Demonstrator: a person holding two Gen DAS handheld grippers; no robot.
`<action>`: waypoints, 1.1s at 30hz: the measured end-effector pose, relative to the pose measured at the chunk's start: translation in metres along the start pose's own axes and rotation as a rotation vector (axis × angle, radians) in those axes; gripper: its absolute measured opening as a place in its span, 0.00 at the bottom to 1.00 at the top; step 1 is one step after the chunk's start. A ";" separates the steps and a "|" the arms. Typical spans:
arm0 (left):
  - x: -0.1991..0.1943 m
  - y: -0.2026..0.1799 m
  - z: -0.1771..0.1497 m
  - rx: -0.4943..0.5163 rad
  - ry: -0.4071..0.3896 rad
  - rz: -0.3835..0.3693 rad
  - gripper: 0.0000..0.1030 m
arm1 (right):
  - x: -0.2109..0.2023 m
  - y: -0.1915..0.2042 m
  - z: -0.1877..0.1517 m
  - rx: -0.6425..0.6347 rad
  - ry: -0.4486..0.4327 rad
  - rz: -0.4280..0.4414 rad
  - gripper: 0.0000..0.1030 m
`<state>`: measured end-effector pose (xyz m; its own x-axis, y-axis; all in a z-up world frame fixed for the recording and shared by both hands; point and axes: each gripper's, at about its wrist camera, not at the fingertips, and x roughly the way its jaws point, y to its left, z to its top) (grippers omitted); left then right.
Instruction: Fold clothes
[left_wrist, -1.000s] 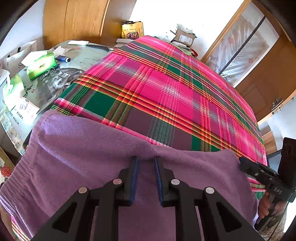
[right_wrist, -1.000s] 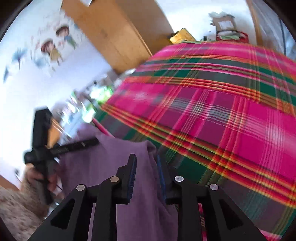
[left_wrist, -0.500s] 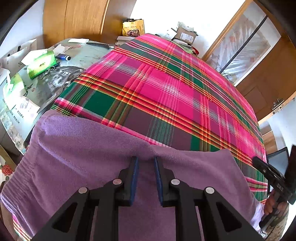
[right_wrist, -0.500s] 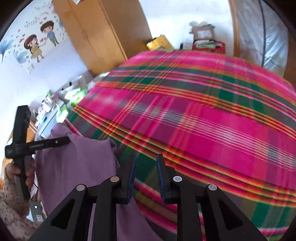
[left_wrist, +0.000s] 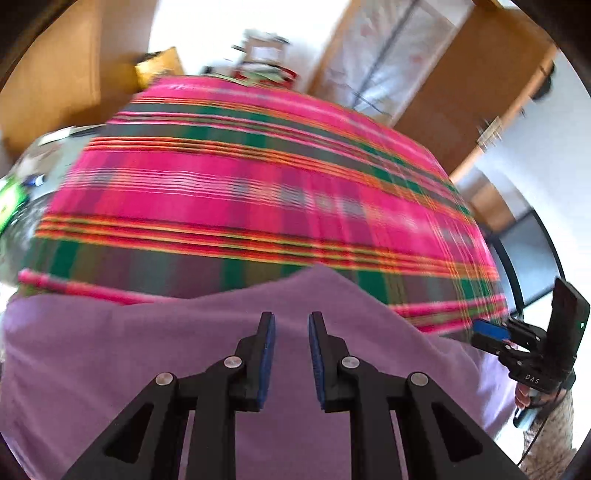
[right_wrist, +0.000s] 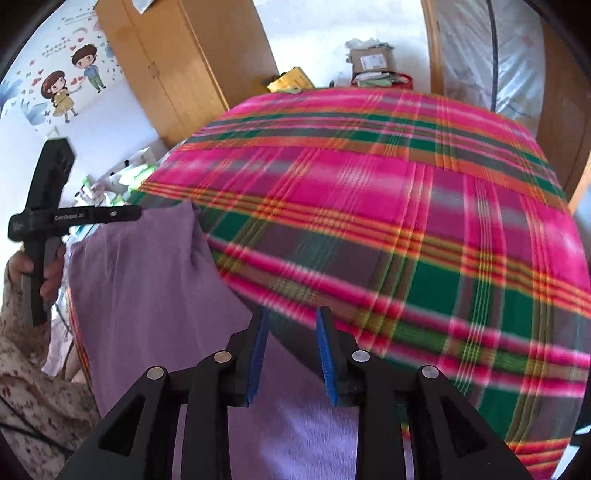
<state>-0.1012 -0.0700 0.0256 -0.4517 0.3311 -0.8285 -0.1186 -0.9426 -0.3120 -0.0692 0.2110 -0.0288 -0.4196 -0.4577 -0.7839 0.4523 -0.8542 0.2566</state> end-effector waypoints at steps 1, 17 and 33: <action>0.005 -0.008 0.000 0.017 0.010 0.000 0.18 | 0.001 0.000 -0.002 -0.003 0.004 0.008 0.30; 0.045 -0.039 0.007 0.071 0.090 0.005 0.18 | 0.019 0.008 -0.013 -0.025 0.024 0.072 0.21; 0.049 -0.028 0.008 0.048 0.077 -0.025 0.18 | 0.016 -0.008 -0.017 0.052 -0.025 0.052 0.02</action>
<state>-0.1271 -0.0274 -0.0026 -0.3788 0.3550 -0.8547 -0.1718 -0.9344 -0.3120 -0.0663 0.2147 -0.0534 -0.4164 -0.5068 -0.7548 0.4324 -0.8407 0.3260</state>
